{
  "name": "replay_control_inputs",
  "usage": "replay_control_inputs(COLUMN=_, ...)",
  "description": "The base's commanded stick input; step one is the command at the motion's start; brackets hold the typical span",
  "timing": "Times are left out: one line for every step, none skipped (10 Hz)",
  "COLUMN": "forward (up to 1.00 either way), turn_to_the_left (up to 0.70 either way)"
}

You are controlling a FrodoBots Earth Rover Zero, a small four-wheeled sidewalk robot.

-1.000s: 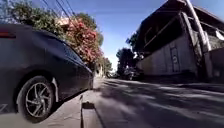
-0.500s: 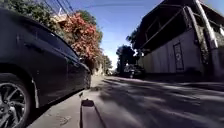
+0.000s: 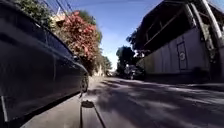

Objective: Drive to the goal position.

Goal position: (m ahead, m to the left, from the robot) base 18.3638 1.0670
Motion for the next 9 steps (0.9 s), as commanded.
replay_control_inputs(forward=1.00, turn_to_the_left=0.00)
replay_control_inputs(forward=1.00, turn_to_the_left=0.00)
replay_control_inputs(forward=1.00, turn_to_the_left=0.03)
replay_control_inputs(forward=1.00, turn_to_the_left=0.05)
replay_control_inputs(forward=1.00, turn_to_the_left=0.08)
replay_control_inputs(forward=1.00, turn_to_the_left=0.10)
replay_control_inputs(forward=1.00, turn_to_the_left=0.11)
replay_control_inputs(forward=1.00, turn_to_the_left=0.11)
replay_control_inputs(forward=1.00, turn_to_the_left=0.11)
